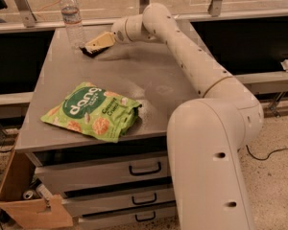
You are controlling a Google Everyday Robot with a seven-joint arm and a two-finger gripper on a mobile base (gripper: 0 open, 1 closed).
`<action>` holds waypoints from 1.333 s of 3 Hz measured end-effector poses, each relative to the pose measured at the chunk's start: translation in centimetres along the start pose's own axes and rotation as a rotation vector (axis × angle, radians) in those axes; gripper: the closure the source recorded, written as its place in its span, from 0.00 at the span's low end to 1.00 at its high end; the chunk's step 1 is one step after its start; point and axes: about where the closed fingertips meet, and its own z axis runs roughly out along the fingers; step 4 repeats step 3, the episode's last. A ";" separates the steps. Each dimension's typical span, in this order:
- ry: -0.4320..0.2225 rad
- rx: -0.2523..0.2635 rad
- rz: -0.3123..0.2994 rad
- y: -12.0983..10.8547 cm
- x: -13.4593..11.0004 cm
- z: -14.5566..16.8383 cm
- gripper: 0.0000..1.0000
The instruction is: Move rxbar chocolate near water bottle
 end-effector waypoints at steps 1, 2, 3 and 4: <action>0.011 0.059 -0.070 -1.7 -1.4 -6.2 0.00; 0.027 0.147 -0.182 -3.2 -3.5 -16.4 0.00; 0.043 0.248 -0.235 -4.1 -4.4 -26.2 0.00; 0.043 0.248 -0.235 -4.1 -4.4 -26.2 0.00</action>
Offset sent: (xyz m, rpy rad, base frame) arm -0.1128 -0.2690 0.1739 -0.2431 -0.3397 -0.1630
